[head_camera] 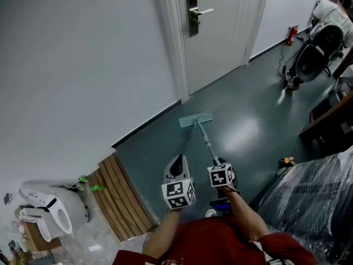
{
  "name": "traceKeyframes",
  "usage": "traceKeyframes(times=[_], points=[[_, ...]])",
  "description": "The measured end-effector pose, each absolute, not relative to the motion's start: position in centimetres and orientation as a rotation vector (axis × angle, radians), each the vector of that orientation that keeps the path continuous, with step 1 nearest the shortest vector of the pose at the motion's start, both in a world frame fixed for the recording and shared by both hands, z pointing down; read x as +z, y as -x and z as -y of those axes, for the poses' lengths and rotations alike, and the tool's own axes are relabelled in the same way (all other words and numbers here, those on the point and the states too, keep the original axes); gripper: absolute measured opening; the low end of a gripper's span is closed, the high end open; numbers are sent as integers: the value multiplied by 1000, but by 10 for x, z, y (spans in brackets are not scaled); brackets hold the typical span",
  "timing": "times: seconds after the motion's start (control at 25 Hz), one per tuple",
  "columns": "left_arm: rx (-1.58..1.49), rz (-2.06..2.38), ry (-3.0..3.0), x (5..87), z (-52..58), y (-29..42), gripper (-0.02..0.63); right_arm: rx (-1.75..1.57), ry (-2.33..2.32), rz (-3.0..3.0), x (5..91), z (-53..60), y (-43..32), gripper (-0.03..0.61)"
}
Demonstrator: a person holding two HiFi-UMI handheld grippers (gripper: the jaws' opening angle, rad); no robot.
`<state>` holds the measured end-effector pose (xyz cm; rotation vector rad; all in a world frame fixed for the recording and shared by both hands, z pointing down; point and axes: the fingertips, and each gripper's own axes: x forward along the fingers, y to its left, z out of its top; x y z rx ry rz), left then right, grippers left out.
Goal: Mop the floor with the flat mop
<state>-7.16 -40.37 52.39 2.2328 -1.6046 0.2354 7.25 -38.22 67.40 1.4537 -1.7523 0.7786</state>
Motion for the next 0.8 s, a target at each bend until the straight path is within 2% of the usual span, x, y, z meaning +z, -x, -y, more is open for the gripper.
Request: traceKeyframes(times=[0.52, 0.8], points=[[220, 1560, -2245, 535, 479, 124, 15, 748, -1493, 1692, 675, 449, -32, 120], [231, 1569, -2225, 541, 510, 134, 15, 795, -1492, 1644, 690, 476, -39, 120]])
